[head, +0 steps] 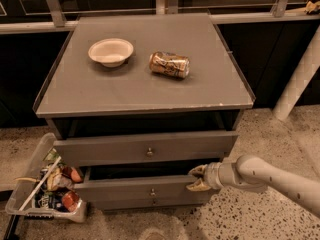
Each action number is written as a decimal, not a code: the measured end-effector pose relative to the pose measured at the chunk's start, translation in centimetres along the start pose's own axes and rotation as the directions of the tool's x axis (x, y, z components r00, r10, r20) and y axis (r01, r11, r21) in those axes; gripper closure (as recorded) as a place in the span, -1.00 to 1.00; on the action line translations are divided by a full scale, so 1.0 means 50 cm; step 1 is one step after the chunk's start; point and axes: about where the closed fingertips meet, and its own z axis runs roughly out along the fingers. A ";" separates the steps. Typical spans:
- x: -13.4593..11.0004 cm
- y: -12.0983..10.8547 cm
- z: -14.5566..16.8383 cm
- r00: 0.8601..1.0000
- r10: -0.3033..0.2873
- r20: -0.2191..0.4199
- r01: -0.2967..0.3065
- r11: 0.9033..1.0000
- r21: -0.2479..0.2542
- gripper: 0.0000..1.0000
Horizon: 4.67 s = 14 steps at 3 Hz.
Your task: Open middle drawer
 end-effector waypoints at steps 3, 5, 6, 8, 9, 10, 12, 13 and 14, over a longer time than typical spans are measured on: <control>0.011 0.074 -0.020 0.997 0.010 0.078 -0.008 0.999 -0.032 0.21; 0.016 0.116 -0.048 0.996 0.001 0.090 0.003 0.999 -0.044 1.00; 0.021 0.139 -0.058 0.996 0.000 0.092 0.005 0.999 -0.048 0.65; 0.018 0.142 -0.060 0.996 0.000 0.092 0.005 0.999 -0.049 -0.30; 0.020 0.155 -0.067 0.994 -0.003 0.112 0.010 0.998 -0.061 -0.76; 0.029 0.203 -0.086 0.988 -0.014 0.157 0.026 0.997 -0.071 -0.72; 0.038 0.271 -0.138 0.982 -0.025 0.187 0.039 0.997 -0.070 0.20; 0.033 0.268 -0.142 0.982 -0.025 0.187 0.039 0.997 -0.070 0.68; 0.029 0.288 -0.151 0.980 -0.040 0.196 0.057 0.995 -0.081 1.00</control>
Offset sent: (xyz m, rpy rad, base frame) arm -0.1202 -0.0432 -0.0269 0.1502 -0.0086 0.0646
